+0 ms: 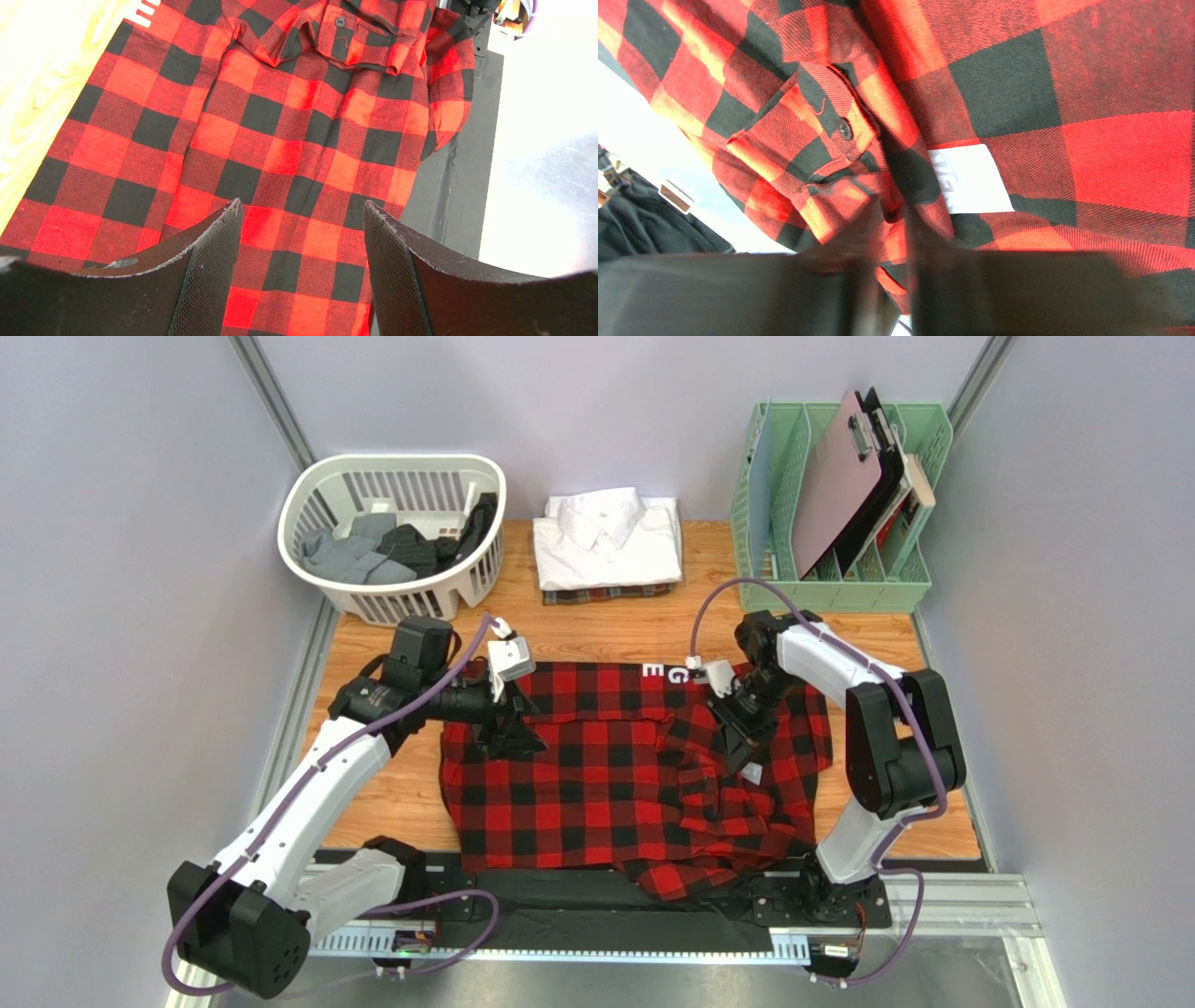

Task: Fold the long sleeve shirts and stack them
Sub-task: Fold the shirt

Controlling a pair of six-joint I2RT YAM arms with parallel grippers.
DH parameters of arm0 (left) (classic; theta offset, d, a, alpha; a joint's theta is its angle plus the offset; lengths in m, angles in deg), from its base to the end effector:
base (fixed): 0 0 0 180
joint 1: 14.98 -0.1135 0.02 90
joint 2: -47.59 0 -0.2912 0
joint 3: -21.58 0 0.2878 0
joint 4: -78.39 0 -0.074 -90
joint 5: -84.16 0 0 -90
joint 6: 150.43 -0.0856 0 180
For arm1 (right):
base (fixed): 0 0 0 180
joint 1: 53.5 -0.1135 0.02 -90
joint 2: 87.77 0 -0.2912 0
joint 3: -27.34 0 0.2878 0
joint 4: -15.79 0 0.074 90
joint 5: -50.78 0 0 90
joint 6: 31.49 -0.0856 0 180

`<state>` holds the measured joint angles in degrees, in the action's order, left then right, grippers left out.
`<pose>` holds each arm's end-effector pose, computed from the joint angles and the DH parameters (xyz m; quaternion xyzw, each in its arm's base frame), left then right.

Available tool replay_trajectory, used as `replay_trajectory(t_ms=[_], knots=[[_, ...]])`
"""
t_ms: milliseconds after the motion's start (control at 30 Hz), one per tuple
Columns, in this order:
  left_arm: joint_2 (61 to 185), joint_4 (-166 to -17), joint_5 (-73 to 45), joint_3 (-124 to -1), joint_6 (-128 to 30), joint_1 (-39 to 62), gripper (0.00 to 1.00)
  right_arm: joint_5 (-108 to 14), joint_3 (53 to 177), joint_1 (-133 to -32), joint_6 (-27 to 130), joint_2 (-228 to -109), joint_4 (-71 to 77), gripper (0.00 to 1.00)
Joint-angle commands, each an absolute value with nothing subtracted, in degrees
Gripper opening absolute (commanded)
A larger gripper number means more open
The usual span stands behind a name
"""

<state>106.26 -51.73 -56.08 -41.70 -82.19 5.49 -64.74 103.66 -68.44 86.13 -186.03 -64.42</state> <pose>0.2075 -0.1477 0.2939 0.4523 0.7229 -0.3887 0.3489 0.2774 0.1122 0.1463 0.3302 -0.9122 -0.2297 0.0783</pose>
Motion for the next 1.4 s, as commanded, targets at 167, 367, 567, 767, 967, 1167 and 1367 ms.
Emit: replay_trajectory(t_ms=[167,367,567,767,967,1167,1367], knots=[[105.4,-57.1,-60.8,-41.4,-76.5,5.2,0.71,-76.6,107.5,-69.2,93.7,-177.6,-70.4,0.0],[101.2,-70.7,-58.3,-38.4,-72.6,11.6,0.72,-83.1,114.1,-75.2,97.5,-164.4,-71.2,0.0],[103.0,-81.5,-47.9,-39.8,-76.9,23.8,0.77,-82.6,115.6,-80.9,97.0,-157.7,-69.1,0.0],[109.7,-89.0,-41.4,-40.7,-83.9,35.0,0.78,-80.6,116.6,-83.5,97.4,-155.2,-69.9,0.0],[114.8,-87.6,-36.5,-43.7,-89.9,41.7,0.78,-78.4,116.1,-88.2,99.0,-151.7,-70.4,0.0],[117.3,-84.3,-35.0,-46.8,-89.5,46.3,0.7,-77.1,115.7,-90.8,99.6,-150.1,-70.1,0.0],[115.5,-73.0,-36.9,-49.4,-86.7,50.3,0.0,-72.8,116.3,-90.9,95.4,-147.8,-66.6,0.12]])
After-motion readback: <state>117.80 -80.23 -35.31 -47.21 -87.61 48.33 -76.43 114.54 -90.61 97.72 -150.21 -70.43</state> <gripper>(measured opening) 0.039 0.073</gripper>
